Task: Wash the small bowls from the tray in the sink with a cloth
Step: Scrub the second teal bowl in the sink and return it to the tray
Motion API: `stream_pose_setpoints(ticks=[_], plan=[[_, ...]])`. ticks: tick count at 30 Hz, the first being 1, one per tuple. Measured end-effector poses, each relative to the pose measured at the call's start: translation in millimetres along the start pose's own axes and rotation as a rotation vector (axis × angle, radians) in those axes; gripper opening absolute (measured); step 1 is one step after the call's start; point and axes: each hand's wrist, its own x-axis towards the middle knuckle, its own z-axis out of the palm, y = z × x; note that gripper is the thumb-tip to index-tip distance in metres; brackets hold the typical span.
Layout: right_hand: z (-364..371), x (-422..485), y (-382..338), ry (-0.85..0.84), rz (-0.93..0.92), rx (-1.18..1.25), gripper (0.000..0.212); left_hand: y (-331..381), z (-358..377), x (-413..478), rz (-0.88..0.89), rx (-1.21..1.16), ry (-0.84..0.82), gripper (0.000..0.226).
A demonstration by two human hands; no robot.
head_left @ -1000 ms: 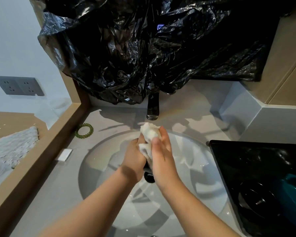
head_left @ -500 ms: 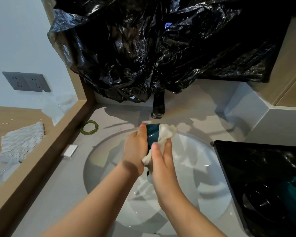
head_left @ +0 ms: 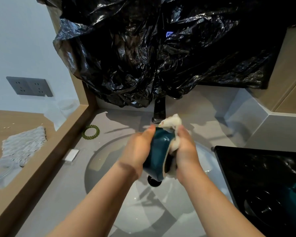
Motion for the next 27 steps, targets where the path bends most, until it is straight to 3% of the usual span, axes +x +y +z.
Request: stream_pose_setpoints(ticks=[4,6,8,10,12,16,20,23,25,27], plan=[[18,-17,15,-0.106,-0.439,-0.671,0.044,-2,-6,7,0.038,0.033,0.039,0.034],[18,-11,10,-0.105,-0.558,-0.801,0.044,-2,-10,4,0.107,0.124,-0.027,0.032],[15,-3,-2,-0.071,-0.504,-0.643,0.035,1,-13,-1,0.157,0.195,-0.056,0.038],[12,7,-10,-0.069,-0.284,-0.355,0.022,3,-15,-3,0.155,0.16,-0.077,0.044],[4,12,-10,-0.083,-0.098,-0.09,0.026,4,-15,-5,0.095,0.031,-0.091,0.04],[-5,7,3,-0.013,0.103,0.214,0.035,9,-14,-1,-0.05,-0.346,-0.103,0.041],[7,-3,17,-0.02,-0.054,0.286,0.034,7,-2,8,-0.132,-0.686,0.028,0.046],[17,-10,32,-0.006,-0.194,0.161,0.034,1,6,11,-0.131,-0.749,0.106,0.051],[22,-15,40,0.019,-0.282,0.041,0.046,1,10,8,-0.121,-0.733,0.092,0.055],[24,-20,40,0.04,-0.317,-0.047,0.045,-1,11,4,-0.095,-0.697,0.091,0.056]])
